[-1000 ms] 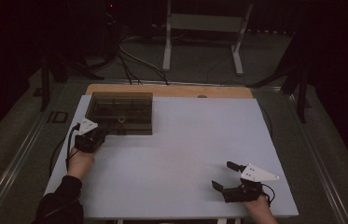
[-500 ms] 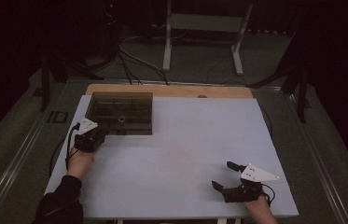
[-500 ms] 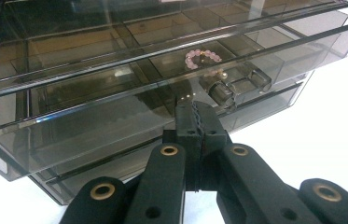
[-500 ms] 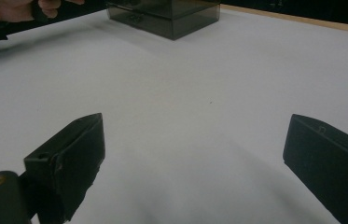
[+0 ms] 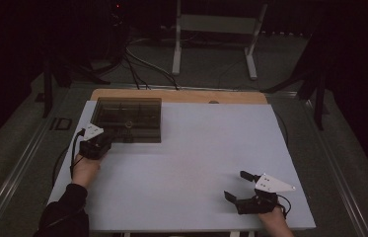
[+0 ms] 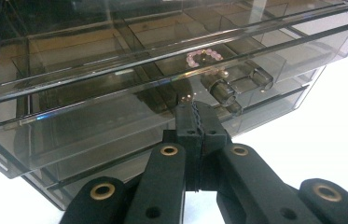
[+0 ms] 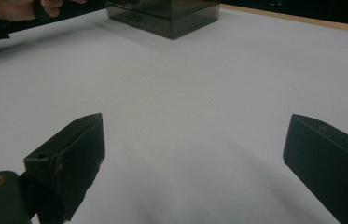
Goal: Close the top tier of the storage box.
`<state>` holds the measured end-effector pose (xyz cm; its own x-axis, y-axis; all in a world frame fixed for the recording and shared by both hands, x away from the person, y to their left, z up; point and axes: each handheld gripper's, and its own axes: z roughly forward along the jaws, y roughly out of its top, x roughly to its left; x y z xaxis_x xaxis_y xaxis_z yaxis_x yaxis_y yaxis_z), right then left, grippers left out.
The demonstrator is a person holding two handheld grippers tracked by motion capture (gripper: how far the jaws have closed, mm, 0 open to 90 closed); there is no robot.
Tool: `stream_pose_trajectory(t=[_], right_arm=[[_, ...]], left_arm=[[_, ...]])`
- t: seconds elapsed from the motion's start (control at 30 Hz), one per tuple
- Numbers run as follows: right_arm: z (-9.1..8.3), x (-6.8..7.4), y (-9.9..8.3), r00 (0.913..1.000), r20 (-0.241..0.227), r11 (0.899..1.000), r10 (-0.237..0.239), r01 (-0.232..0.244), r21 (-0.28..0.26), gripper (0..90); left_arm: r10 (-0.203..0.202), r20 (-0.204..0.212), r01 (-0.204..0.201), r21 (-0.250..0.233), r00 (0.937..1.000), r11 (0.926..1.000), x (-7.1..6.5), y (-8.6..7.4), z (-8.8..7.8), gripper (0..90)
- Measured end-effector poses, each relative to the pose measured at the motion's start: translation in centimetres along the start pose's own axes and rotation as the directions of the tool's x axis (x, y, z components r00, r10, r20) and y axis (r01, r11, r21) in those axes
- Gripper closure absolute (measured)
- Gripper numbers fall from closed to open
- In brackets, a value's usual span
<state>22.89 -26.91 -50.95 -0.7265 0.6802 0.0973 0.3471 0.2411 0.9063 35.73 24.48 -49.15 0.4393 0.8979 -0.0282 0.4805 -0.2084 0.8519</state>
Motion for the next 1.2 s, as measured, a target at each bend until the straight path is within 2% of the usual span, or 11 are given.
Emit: stream_pose_trajectory(t=[1.2], right_arm=[[-0.14, 0.00, -0.07, 1.0000, 0.002, 1.000, 0.003, -0.003, 0.000, 5.6]], left_arm=[[-0.005, 0.000, 0.005, -0.007, 1.0000, 1.0000, 0.17, 0.60, 0.76, 89.7]])
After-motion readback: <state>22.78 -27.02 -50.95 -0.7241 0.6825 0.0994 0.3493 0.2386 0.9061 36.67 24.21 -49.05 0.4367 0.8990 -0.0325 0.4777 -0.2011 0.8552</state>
